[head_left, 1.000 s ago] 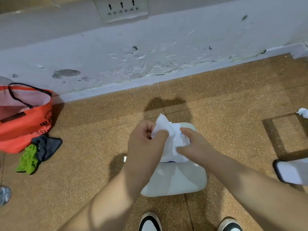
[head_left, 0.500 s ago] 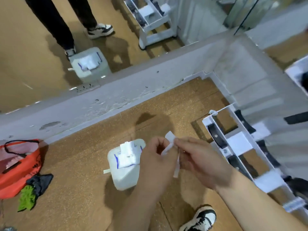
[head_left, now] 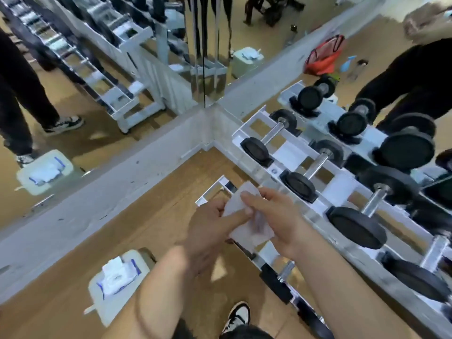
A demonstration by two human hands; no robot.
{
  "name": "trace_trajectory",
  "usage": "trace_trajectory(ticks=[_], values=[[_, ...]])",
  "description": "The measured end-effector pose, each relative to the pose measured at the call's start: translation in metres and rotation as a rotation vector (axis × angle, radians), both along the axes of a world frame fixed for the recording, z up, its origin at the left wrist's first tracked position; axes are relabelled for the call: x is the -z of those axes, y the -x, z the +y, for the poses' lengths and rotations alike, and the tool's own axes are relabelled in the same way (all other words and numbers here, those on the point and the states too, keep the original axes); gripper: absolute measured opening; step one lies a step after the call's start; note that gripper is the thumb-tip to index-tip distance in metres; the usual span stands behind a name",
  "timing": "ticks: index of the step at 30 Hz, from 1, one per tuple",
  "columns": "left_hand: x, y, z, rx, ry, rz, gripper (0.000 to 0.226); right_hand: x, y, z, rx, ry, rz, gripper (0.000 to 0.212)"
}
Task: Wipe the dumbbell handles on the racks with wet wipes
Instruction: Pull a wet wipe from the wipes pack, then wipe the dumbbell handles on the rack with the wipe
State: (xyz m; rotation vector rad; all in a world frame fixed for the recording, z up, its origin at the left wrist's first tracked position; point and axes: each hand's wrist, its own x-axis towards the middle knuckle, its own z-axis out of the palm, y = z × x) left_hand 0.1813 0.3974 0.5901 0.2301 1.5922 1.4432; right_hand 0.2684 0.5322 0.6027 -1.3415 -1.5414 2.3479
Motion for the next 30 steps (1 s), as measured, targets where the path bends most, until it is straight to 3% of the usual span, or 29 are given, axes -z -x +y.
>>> trace_trajectory(ticks=[2,6,10,15,18,24,28,30], values=[[-0.01,-0.009,0.03,0.011,0.009,0.003,0.062,-0.009,-0.024,0.028,0.043,0.009,0.0,0.015],[-0.017,-0.003,0.089,0.103,0.021,0.02,0.035,-0.014,-0.04,0.073,0.147,0.003,-0.003,0.019],[-0.023,0.022,0.141,0.138,-0.01,0.011,0.039,-0.011,-0.026,0.109,0.272,-0.035,-0.028,0.021],[-0.011,0.067,0.202,0.152,-0.077,-0.352,0.01,0.005,0.015,0.154,0.442,-0.142,-0.093,0.027],[-0.003,0.095,0.246,0.252,-0.069,-0.505,0.022,0.015,0.046,0.184,0.533,-0.153,-0.141,0.03],[0.012,0.135,0.303,0.242,-0.007,-0.683,0.034,0.028,0.08,0.235,0.649,-0.177,-0.154,0.036],[0.031,0.136,0.312,0.284,0.036,-0.697,0.048,0.037,0.081,0.252,0.685,-0.151,-0.176,0.033],[0.035,0.141,0.319,0.211,0.04,-0.689,0.043,0.041,0.082,0.261,0.634,-0.22,-0.247,0.033]])
